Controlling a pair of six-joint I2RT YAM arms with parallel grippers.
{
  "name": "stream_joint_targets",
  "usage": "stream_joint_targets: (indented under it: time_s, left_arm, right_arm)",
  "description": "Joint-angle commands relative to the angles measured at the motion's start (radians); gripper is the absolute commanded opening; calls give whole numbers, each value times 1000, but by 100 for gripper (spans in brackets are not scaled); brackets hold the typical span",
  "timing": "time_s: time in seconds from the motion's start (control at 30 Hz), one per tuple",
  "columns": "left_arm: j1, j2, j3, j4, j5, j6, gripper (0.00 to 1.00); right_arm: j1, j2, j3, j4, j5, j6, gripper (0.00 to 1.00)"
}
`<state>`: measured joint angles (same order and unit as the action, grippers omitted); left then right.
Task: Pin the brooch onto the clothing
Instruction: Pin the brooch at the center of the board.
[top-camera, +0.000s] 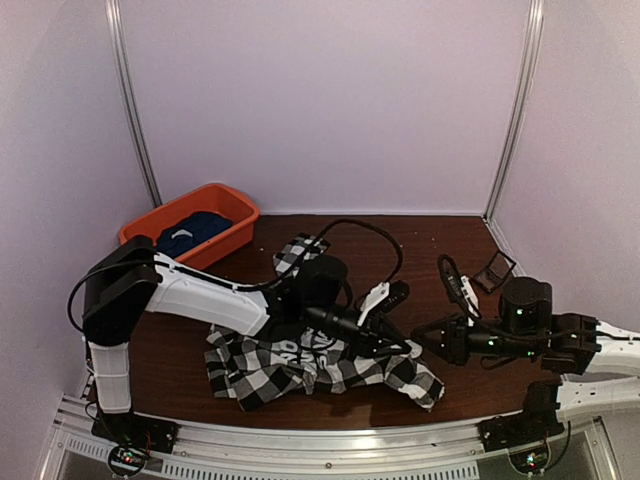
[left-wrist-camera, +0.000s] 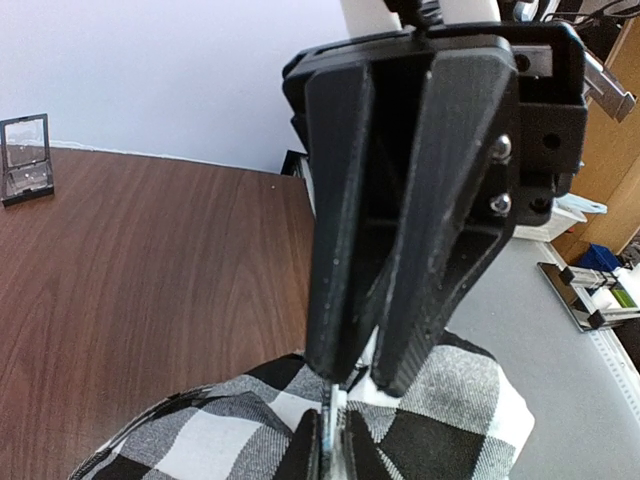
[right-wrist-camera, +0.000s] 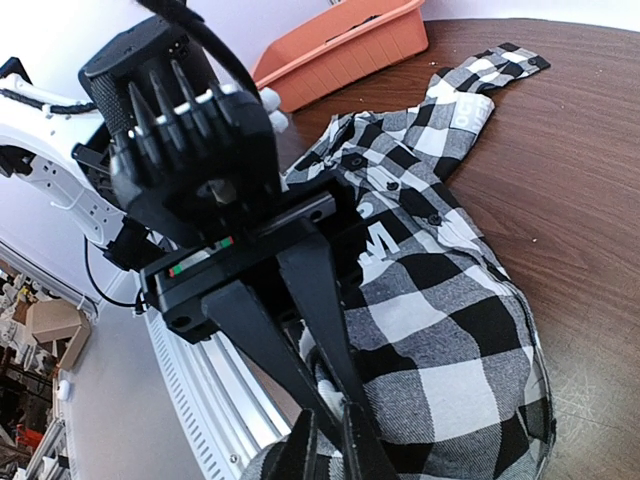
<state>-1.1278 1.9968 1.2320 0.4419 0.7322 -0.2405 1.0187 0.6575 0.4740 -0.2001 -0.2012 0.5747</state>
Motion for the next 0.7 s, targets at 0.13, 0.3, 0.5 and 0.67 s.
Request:
stream_joint_targets:
  time_s: [0.13, 0.3, 0.5, 0.67]
  left_arm:
    - [-4, 5, 2, 27, 3, 16, 0]
    - [-3, 6, 1, 33, 16, 14, 0]
    - [-4, 6, 4, 40, 23, 9, 0]
    - [-4, 5, 4, 35, 26, 10, 0]
  right_arm:
    - [3, 0, 26, -15, -7, -21, 18]
    - [3, -41, 23, -80, 23, -41, 23]
    - [3, -53, -8, -70, 0, -36, 23]
    - [3, -9, -15, -55, -23, -47, 23]
